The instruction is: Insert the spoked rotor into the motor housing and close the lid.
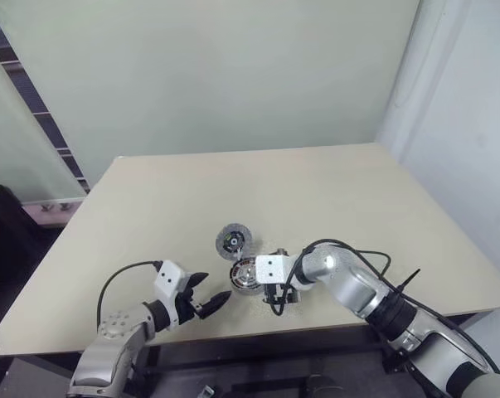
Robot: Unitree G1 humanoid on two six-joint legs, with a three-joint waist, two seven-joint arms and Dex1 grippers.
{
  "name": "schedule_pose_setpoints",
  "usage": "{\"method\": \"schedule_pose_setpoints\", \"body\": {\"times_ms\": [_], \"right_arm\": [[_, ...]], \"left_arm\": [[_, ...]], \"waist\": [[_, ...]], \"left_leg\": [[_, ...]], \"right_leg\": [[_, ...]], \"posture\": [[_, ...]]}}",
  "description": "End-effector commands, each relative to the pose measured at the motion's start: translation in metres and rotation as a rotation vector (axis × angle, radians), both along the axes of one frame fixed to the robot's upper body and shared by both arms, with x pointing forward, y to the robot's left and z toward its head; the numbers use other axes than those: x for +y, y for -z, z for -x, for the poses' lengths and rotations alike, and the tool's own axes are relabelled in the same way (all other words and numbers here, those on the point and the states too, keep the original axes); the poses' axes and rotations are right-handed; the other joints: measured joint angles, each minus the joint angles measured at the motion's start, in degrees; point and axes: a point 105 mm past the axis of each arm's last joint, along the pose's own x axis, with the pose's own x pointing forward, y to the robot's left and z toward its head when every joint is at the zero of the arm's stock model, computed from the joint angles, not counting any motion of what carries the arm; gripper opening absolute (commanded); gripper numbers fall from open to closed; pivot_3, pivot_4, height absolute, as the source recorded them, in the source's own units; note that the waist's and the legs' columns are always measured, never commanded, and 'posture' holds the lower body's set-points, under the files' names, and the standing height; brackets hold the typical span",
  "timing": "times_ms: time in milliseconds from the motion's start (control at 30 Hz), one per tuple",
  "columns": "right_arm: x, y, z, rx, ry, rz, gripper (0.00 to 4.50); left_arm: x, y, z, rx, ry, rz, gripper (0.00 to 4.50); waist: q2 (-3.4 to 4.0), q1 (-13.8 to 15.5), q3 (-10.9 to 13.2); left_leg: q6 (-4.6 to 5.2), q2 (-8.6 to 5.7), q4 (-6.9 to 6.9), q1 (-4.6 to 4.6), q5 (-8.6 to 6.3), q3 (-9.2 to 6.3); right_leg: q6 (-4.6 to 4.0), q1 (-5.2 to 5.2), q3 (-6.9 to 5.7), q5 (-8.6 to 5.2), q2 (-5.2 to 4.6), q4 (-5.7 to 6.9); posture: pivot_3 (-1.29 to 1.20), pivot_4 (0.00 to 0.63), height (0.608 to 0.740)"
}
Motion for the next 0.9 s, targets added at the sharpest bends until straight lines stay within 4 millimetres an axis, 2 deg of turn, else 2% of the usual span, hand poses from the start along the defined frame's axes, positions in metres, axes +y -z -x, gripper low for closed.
{"method": "schedule_pose_setpoints", "body": {"times_ms": [33,333,567,667,900], "right_arm": [[0.008,-0.015,-0.005,-0.094,-0.06,0.025,4.48],[0.01,-0.004,-0.016,-0.142,-0.063,0.105,4.48],[0.016,0.001,-0.011,-0.15,-0.11,0.122,4.48],[0.016,0.004,-0.009,-0.155,-0.133,0.147,4.5],[0.013,0.009,-0.011,-0.162,-0.137,0.207,4.5]], "left_arm": [[-0.002,-0.009,-0.003,-0.036,0.019,-0.006,4.5],[-0.003,-0.007,-0.004,-0.038,0.016,-0.004,4.5],[-0.001,-0.005,-0.002,-0.021,0.012,-0.002,4.5],[-0.001,0.0,0.004,0.029,0.017,0.0,3.85],[-0.002,0.001,0.006,0.055,0.017,0.007,1.34]], "waist": [[0.0,-0.01,0.0],[-0.01,0.0,-0.01],[0.0,0.03,-0.01],[0.0,0.01,-0.01],[0.0,0.08,-0.01]], "left_leg": [[0.0,0.0,0.0,0.0,0.0,0.0],[0.0,0.0,0.01,0.02,0.0,0.0],[0.0,-0.01,0.01,0.01,0.0,-0.02],[0.0,-0.01,0.01,0.03,0.0,-0.02],[-0.01,-0.01,0.02,0.03,0.01,-0.03]], "right_leg": [[0.0,0.0,0.0,0.0,0.0,0.0],[0.0,0.01,0.0,0.0,0.0,0.01],[0.01,0.01,0.0,0.01,0.0,0.02],[0.01,0.01,0.0,0.01,0.0,0.03],[0.01,0.02,-0.01,0.01,0.0,0.05]], "posture": [[0.0,0.0,0.74],[0.0,0.0,0.74],[0.0,0.0,0.74],[0.0,0.0,0.74],[0.0,0.0,0.74]]}}
